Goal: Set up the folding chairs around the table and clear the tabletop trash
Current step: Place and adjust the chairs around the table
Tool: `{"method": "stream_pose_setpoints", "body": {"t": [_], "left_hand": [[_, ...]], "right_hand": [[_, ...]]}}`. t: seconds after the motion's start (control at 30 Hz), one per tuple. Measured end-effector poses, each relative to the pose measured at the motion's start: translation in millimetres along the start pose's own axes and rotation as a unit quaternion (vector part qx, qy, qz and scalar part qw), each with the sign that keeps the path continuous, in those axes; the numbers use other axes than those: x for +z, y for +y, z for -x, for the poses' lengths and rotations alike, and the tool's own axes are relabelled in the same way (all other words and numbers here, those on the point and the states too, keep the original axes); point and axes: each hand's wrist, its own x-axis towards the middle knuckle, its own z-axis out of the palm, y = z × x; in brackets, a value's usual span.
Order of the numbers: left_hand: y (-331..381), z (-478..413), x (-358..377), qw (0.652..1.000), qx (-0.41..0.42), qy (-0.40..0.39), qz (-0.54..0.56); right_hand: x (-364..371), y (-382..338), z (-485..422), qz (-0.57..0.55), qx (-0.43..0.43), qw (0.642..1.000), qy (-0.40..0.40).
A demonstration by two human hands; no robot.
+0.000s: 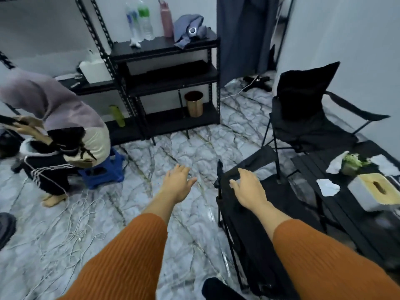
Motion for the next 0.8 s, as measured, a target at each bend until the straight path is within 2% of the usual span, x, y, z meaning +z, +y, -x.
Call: {"method": "stream_pose_setpoints", "body": {"t": [0.17, 0.43, 0.63, 0.8], "left_hand": [[19, -86, -7, 0.995, 0.095, -0.024, -0.002], [52, -186, -13, 0.972, 0.223, -0.072, -0.019], [74, -214, -3, 0.936, 0.329, -0.113, -0.047], [78, -221, 5, 0.894, 0.419, -0.14, -0.078]], "right_hand": [[4, 9, -43, -0.011, 0.082, 0.996, 0.019], [2, 18, -88, 0.004, 0.164, 0.985, 0.06], [8, 20, -73, 0.01, 0.269, 0.96, 0.08], [25, 4, -34, -0.006, 0.364, 0.923, 0.129]]}}
